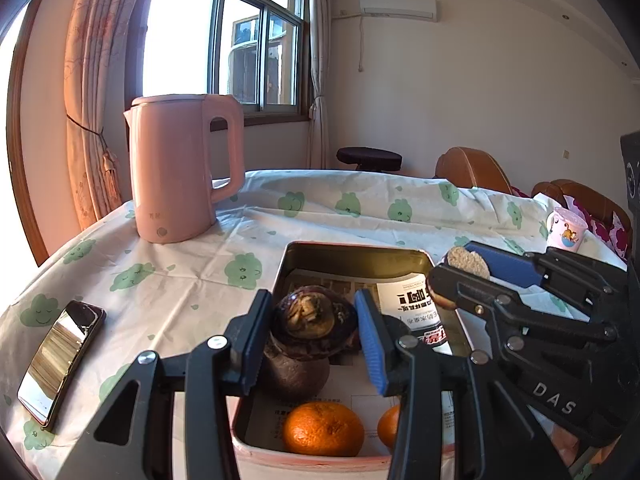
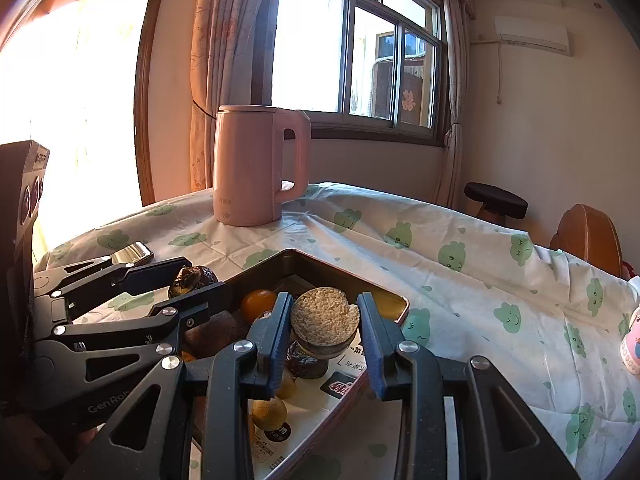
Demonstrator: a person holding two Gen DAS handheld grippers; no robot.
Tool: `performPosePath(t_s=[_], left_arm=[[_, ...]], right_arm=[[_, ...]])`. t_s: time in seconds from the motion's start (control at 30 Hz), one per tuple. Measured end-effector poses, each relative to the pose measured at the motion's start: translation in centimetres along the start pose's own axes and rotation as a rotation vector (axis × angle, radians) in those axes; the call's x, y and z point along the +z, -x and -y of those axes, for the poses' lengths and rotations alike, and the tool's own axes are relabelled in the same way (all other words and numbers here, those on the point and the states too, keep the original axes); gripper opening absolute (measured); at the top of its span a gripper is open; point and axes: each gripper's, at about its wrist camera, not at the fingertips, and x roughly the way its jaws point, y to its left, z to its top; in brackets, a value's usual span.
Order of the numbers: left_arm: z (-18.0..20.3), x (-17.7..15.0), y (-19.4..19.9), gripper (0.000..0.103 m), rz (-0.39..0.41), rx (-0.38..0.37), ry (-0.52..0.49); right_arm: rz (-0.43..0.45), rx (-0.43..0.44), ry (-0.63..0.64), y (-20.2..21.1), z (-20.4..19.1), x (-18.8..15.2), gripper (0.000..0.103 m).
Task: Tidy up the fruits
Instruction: 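Lower and open the right tool over the tin box while the left tool releases the dark fruit there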
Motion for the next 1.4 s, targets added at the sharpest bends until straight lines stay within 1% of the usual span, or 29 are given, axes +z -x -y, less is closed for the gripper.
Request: performPosePath(t_s=[0.23, 0.63, 0.83, 1.4], left_arm=[[0.1, -0.1, -0.1, 0.044, -0.010, -0.013, -0.006], [-0.3, -0.5, -0.6, 0.044, -0.039, 0.001, -0.011], [-0.3, -0.6, -0.9, 0.044, -0.056, -0.005, -0.016], [-0.1, -0.6, -1.0, 0.045, -0.059, 0.000, -0.027]], right_arm=[[-0.029, -0.002, 0.000, -0.6, -0.1, -0.2, 0.035], [-0.069, -0.002, -0.011, -1.6, 0.0, -0.7, 0.035], [-0.092, 0.005, -0.012, -2.1, 0.0, -0.9, 0.035], [-0.136, 0.014, -0.015, -3.1, -0.1, -1.5, 0.035]])
